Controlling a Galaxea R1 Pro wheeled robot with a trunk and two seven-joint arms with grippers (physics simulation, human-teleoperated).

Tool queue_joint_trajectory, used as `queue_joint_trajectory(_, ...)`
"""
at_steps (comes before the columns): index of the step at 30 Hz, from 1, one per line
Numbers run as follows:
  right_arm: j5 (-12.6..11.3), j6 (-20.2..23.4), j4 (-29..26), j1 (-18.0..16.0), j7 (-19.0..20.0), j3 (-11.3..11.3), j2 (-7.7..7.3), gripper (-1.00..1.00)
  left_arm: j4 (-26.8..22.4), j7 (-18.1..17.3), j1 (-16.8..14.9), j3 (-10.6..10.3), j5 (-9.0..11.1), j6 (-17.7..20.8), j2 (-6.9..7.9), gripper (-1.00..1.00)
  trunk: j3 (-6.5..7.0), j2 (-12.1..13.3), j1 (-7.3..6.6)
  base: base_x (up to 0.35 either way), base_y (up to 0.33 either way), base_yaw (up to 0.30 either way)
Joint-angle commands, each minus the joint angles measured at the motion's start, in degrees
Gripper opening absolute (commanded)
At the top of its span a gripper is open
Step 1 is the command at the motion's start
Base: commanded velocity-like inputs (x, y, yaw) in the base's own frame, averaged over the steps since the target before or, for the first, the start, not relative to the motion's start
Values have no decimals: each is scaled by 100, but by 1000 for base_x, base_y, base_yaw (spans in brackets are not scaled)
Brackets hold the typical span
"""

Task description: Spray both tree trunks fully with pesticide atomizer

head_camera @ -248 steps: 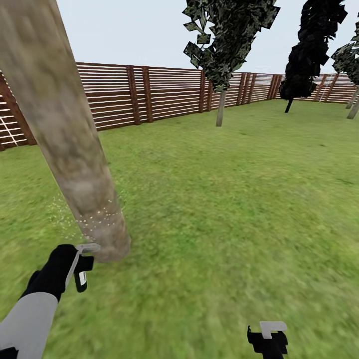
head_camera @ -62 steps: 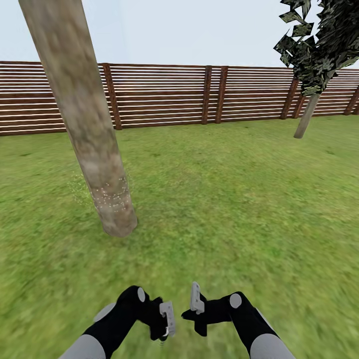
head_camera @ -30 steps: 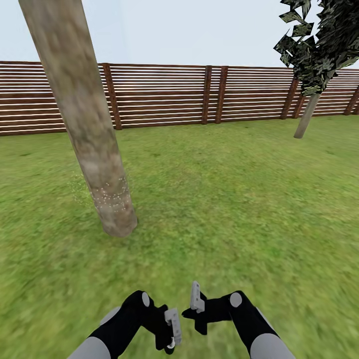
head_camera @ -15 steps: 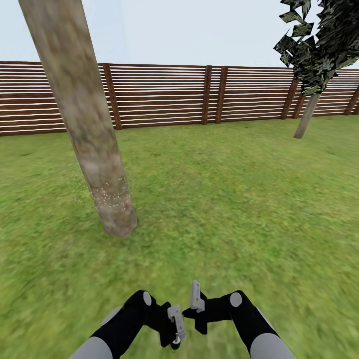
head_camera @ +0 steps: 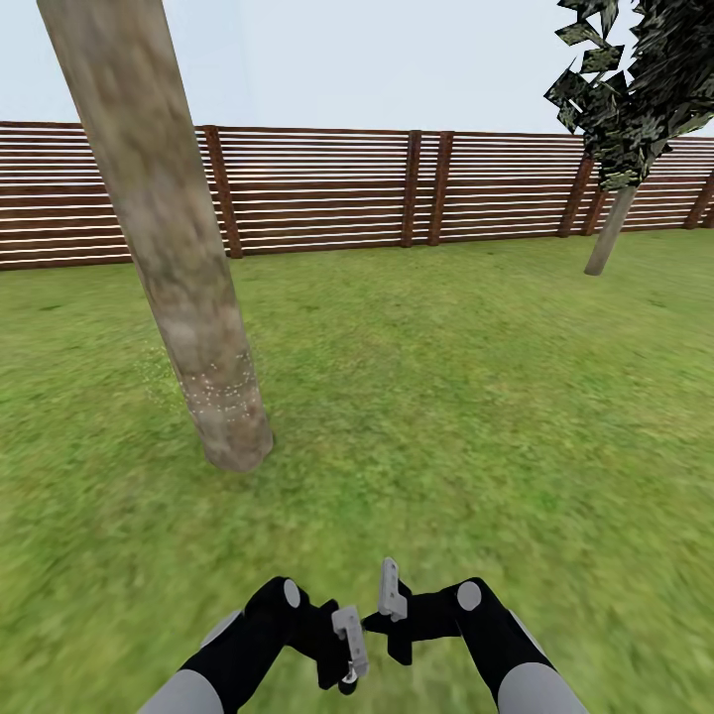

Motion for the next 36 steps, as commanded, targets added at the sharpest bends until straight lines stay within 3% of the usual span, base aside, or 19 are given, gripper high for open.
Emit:
queue_joint_trajectory(1, 43, -25, -6, -6, 29, -48, 10, -100, -9, -34, -1, 2, 0, 57, 16, -100, -5, -2, -1, 0, 0, 0)
queue_joint_trajectory(4, 43, -25, -6, -4, 29, -48, 10, -100, -7, -38, 4, 25, -14, -59, 95, -100, -5, -2, -1, 0, 0, 0)
queue_joint_trajectory(8, 46, -25, -6, -4, 27, -48, 10, -100, -7, -60, -4, 227, -10, -218, 455, -100, -5, -2, -1, 0, 0, 0)
queue_joint_trajectory(10, 50, -25, -6, -4, 29, -48, 10, -100, -7, -70, 4, 298, 0, -274, 743, -100, -5, -2, -1, 0, 0, 0)
queue_joint_trajectory(11, 51, -25, -6, -4, 29, -48, 10, -100, 1, -77, 34, 316, 8, -411, 1070, -100, -5, -2, -1, 0, 0, 0)
queue_joint_trajectory(12, 51, -25, -6, -4, 29, -48, 10, -100, 15, -80, 47, 318, 8, -429, 1191, -100, -5, -2, -1, 0, 0, 0)
queue_joint_trajectory(13, 52, -25, -6, -4, 29, -48, 10, 100, 75, -81, 53, 318, 16, -443, 1315, -100, -5, -2, -1, 0, 0, 0)
queue_joint_trajectory(17, 52, -25, 6, -4, 25, -48, 10, 100, 410, -77, 60, 381, 292, -964, 1816, -100, -5, -2, -1, 0, 0, 0)
queue_joint_trajectory(21, 75, -39, 36, -4, -329, -85, 10, 100, 485, 66, 76, 907, 438, -1099, 1943, -100, -5, -2, -1, 0, 0, 0)
queue_joint_trajectory(23, 71, -42, 73, 18, -1161, -92, 10, 100, 576, 513, 83, 1335, 564, -1123, 1904, -100, -5, -2, -1, 0, 0, 0)
queue_joint_trajectory(24, 60, -42, 162, 36, -1697, -100, -41, 100, 782, 829, 85, 1515, 733, -1201, 1886, -100, -5, -2, -1, 0, 0, 0)
queue_joint_trajectory(25, 20, -42, 412, 74, -2272, -188, -229, 100, 1100, 1203, 84, 1670, 1039, -1395, 1874, -100, -5, -2, -1, 0, 0, 0)
queue_joint_trajectory(28, -271, -85, 1817, 190, -4149, -1129, -675, 100, 2280, 2598, 85, 1963, 2465, -2442, 1862, -100, -5, -2, -1, 0, 0, 0)
queue_joint_trajectory(29, -314, -161, 2344, 212, -4996, -1452, -834, 100, 2809, 3151, 84, 1994, 2992, -2938, 1862, -100, -5, -2, -1, 0, 0, 0)
queue_joint_trajectory(30, -328, -222, 2536, 241, -5384, -1551, -904, 100, 2993, 3378, 87, 2003, 3178, -3162, 1864, -100, -5, -2, -1, 0, 0, 0)
queue_joint_trajectory(31, -344, -435, 2741, 399, -6041, -1637, -976, 100, 3187, 3746, 142, 2014, 3440, -3499, 1867, -100, -5, -2, -1, 0, 0, 0)
queue_joint_trajectory(33, -359, -1116, 2911, 700, -7235, -1703, -1020, 100, 3353, 4332, 334, 2021, 3857, -3900, 1849, -100, -5, -2, -1, 0, 0, 0)
queue_joint_trajectory(34, -360, -1394, 2959, 783, -7784, -1715, -1031, 100, 3385, 4519, 411, 2023, 3997, -3998, 1836, -100, -5, -2, -1, 0, 0, 0)
queue_joint_trajectory(36, -361, -1633, 3019, 897, -8373, -1724, -1041, 100, 3406, 4678, 584, 2024, 4137, -4078, 1828, -100, -5, -2, -1, 0, 0, 0)
